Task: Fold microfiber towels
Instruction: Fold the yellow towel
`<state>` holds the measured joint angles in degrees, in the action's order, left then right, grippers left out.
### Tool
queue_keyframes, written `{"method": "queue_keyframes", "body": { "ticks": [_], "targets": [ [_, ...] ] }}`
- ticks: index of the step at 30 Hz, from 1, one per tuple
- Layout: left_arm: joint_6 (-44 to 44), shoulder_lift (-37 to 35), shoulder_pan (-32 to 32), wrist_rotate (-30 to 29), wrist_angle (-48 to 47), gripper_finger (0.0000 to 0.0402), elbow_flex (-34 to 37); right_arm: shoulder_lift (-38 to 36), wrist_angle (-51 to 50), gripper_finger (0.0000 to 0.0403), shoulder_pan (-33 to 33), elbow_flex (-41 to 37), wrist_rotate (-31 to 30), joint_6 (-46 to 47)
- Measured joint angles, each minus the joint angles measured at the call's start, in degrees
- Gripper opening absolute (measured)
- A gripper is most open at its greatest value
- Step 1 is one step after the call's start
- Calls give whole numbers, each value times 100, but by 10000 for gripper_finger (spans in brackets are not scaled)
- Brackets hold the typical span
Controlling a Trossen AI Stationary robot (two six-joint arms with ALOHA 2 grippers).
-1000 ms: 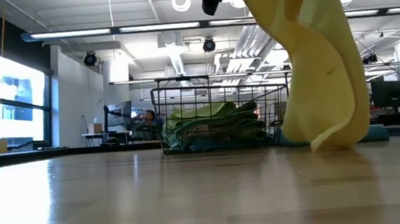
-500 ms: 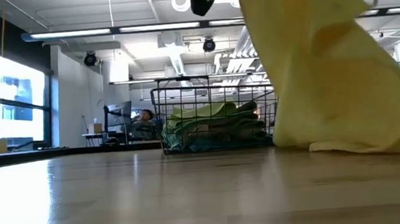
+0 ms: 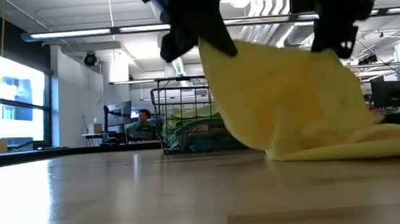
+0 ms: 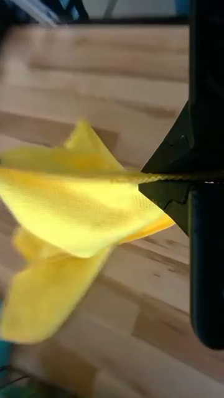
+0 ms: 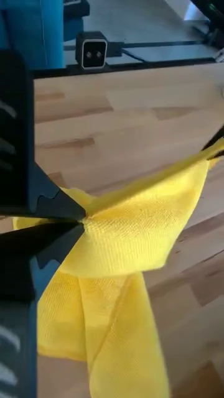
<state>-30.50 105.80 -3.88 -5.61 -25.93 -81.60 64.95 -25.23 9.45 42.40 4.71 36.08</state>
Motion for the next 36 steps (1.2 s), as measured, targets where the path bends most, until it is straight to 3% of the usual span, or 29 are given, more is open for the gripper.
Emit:
{"method": "queue_keyframes", "body": {
  "ticks": [5, 10, 12, 18, 24, 29, 36],
  "targets": [
    [-182, 313, 0, 71, 4, 0, 2, 0, 355, 64, -2, -517, 49, 514],
    [-190, 354, 1, 74, 1, 0, 0, -68, -97, 139, 18, -562, 643, 552],
    [-186, 354, 23, 63, -4, 0, 0, -161, -261, 160, 166, -562, 610, 527],
    [-90, 332, 85, 89, -254, 0, 0, -284, -424, 189, 1011, -731, -1145, 608],
    [-31, 332, 85, 116, -433, 0, 0, -286, 838, 190, 1843, -1500, -2152, 1029],
    [53, 328, 87, 246, -431, 0, 0, -284, 2314, 190, 2247, -2186, -2737, 1048],
    [102, 328, 127, 345, -475, 0, 0, -280, 2704, 190, 2409, -2674, -3212, 1157]
  ]
}}
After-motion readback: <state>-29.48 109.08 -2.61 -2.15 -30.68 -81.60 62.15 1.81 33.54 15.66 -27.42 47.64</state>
